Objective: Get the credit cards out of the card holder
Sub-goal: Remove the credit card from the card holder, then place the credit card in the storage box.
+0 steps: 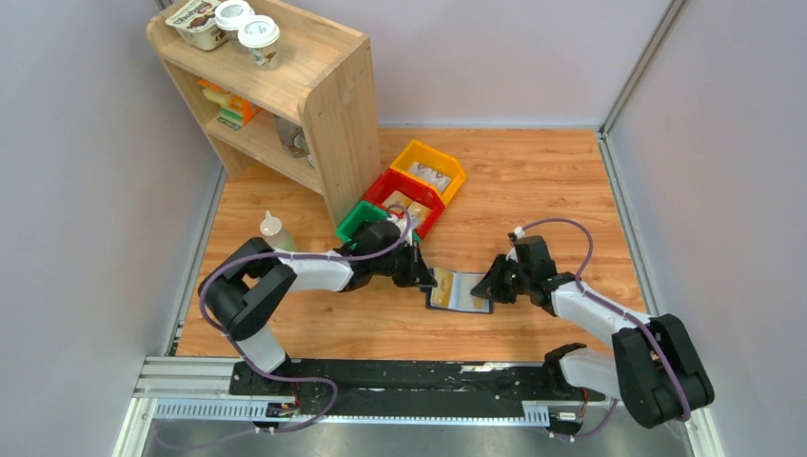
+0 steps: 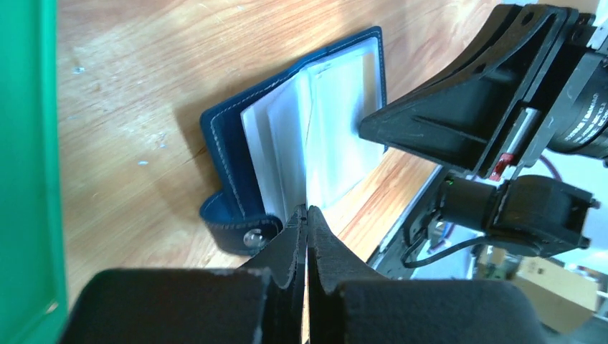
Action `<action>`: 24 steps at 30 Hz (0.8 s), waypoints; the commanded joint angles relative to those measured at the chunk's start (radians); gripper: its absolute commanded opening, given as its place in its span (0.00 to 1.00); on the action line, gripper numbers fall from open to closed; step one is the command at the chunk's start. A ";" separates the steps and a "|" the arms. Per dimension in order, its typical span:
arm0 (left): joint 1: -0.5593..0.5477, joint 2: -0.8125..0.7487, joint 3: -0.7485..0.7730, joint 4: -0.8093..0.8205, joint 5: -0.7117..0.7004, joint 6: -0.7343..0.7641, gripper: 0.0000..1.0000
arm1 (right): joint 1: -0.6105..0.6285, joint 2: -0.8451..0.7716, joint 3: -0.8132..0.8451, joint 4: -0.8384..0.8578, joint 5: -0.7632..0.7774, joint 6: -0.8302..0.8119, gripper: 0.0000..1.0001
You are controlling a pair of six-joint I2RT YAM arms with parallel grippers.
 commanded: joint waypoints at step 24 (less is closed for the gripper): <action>0.291 0.174 0.998 -1.114 -0.134 0.906 0.00 | -0.008 -0.155 0.222 -0.318 0.091 -0.205 0.65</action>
